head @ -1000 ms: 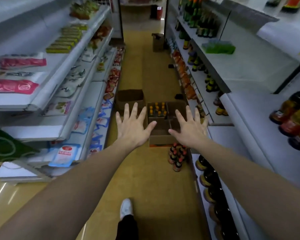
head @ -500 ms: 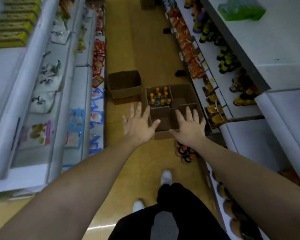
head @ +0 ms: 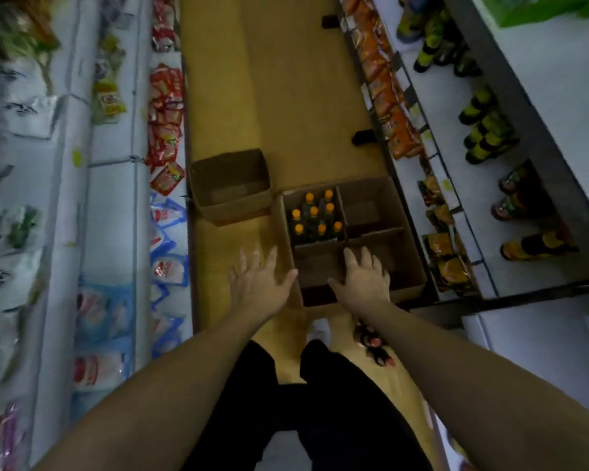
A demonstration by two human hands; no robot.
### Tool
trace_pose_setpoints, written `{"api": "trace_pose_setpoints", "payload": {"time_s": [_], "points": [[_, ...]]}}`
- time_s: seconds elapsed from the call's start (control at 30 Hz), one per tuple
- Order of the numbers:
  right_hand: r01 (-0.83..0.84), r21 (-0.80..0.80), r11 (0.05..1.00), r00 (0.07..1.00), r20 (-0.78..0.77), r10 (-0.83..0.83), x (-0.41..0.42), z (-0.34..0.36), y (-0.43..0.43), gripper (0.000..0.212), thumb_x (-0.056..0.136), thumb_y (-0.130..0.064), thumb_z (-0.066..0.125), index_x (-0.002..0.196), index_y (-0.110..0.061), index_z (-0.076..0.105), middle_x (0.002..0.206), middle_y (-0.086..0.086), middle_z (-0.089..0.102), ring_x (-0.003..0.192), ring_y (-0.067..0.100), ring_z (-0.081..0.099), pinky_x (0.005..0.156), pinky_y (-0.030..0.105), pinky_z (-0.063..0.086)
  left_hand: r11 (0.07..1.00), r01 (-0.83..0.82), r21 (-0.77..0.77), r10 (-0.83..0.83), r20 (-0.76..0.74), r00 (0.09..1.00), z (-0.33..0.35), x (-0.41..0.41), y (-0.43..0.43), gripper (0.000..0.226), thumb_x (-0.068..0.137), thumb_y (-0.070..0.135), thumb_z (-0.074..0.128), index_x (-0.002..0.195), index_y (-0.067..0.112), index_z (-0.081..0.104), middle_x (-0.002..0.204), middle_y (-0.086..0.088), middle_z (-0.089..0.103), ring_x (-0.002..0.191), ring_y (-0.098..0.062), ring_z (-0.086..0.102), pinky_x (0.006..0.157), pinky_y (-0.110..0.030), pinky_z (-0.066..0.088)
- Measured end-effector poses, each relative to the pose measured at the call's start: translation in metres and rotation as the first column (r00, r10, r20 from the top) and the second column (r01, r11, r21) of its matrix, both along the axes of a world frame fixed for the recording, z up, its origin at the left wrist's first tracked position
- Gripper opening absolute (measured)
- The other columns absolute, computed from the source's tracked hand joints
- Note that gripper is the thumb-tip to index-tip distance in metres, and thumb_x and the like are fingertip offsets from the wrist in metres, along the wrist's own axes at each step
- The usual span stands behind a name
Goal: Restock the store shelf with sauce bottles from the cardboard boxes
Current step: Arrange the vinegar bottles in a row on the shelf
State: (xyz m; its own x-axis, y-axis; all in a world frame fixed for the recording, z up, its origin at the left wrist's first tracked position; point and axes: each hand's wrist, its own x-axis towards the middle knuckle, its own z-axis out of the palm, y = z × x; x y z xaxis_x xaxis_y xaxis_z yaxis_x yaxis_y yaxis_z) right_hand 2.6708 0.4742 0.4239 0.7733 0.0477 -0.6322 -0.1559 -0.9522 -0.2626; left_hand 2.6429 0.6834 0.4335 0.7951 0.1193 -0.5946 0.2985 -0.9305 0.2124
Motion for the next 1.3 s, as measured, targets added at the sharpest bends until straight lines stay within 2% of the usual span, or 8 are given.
{"api": "trace_pose_setpoints", "payload": {"time_s": [0.3,0.47,0.63,0.73,0.87,0.97,1.13,1.3], "points": [[0.304,0.041,0.952,0.95,-0.089,-0.3,0.103,-0.099,0.009,0.077,0.099,-0.052,0.057,0.161,-0.022,0.021,0.165,0.013,0.021,0.149,0.038,0.023,0.116,0.052,0.032,0.985,0.139,-0.1,-0.14,-0.009,0.99,-0.098,0.131,0.009,0.077,0.101,0.07,0.032,0.165,0.031,0.012,0.173,-0.008,0.006,0.159,-0.032,0.003,0.127,-0.053,0.012],[0.592,0.106,0.799,0.802,-0.171,-0.572,0.136,-0.191,0.026,0.072,0.099,-0.044,0.061,0.159,-0.021,0.027,0.156,0.016,0.035,0.136,0.04,0.043,0.107,0.047,0.042,0.965,0.203,-0.165,-0.215,-0.063,0.975,-0.196,0.211,0.018,0.078,0.102,0.066,0.038,0.165,0.029,0.011,0.173,-0.01,0.009,0.158,-0.031,0.01,0.125,-0.049,0.019],[0.718,0.116,0.686,0.692,-0.22,-0.687,0.164,-0.289,0.043,0.07,0.099,-0.041,0.062,0.157,-0.02,0.03,0.155,0.016,0.041,0.122,0.036,0.058,0.09,0.037,0.049,0.927,0.291,-0.236,-0.312,-0.057,0.948,-0.303,0.258,0.018,0.076,0.102,0.052,0.054,0.163,0.023,0.021,0.169,-0.008,0.022,0.153,-0.03,0.023,0.121,-0.044,0.03],[0.732,0.214,0.647,0.679,-0.153,-0.718,0.179,-0.338,0.05,0.065,0.099,-0.033,0.066,0.155,-0.016,0.038,0.157,0.013,0.038,0.133,0.031,0.049,0.092,0.031,0.042,0.888,0.368,-0.277,-0.394,-0.042,0.918,-0.372,0.266,0.021,0.074,0.1,0.042,0.062,0.162,0.018,0.028,0.163,-0.006,0.033,0.149,-0.028,0.032,0.118,-0.041,0.035],[0.764,0.313,0.564,0.623,-0.129,-0.772,0.196,-0.391,0.055,0.066,0.095,-0.03,0.073,0.153,-0.016,0.043,0.155,0.01,0.044,0.137,0.027,0.049,0.108,0.044,0.047,0.884,0.35,-0.31,-0.369,-0.004,0.929,-0.439,0.267,0.024,0.078,0.094,0.03,0.074,0.159,0.014,0.035,0.156,-0.011,0.045,0.145,-0.031,0.039,0.116,-0.042,0.036],[0.754,0.34,0.562,0.618,-0.074,-0.783,0.204,-0.424,0.057,0.067,0.09,-0.025,0.079,0.149,-0.017,0.048,0.148,0.007,0.052,0.134,0.025,0.053,0.109,0.044,0.048,0.874,0.355,-0.333,-0.355,0.062,0.933,-0.47,0.27,0.024,0.078,0.088,0.022,0.079,0.155,0.01,0.042,0.146,-0.014,0.056,0.136,-0.034,0.048,0.111,-0.044,0.041],[0.702,0.305,0.643,0.68,-0.019,-0.733,0.213,-0.461,0.055,0.064,0.085,-0.022,0.083,0.143,-0.015,0.056,0.141,0.006,0.061,0.132,0.025,0.054,0.107,0.037,0.046,0.847,0.453,-0.279,-0.401,0.226,0.888,-0.503,0.274,0.021,0.073,0.079,0.019,0.086,0.144,0.01,0.055,0.127,-0.011,0.068,0.116,-0.036,0.059,0.096,-0.045,0.05],[0.647,0.224,0.729,0.737,0.063,-0.673,0.222,-0.478,0.053,0.041,0.084,-0.021,0.084,0.122,-0.016,0.072,0.121,0.005,0.072,0.115,0.027,0.065,0.083,0.026,0.041,0.841,0.512,-0.176,-0.416,0.396,0.819,-0.512,0.267,0.019,0.069,0.07,0.008,0.089,0.134,0.008,0.062,0.098,-0.01,0.072,0.092,-0.033,0.064,0.077,-0.043,0.053]]}}
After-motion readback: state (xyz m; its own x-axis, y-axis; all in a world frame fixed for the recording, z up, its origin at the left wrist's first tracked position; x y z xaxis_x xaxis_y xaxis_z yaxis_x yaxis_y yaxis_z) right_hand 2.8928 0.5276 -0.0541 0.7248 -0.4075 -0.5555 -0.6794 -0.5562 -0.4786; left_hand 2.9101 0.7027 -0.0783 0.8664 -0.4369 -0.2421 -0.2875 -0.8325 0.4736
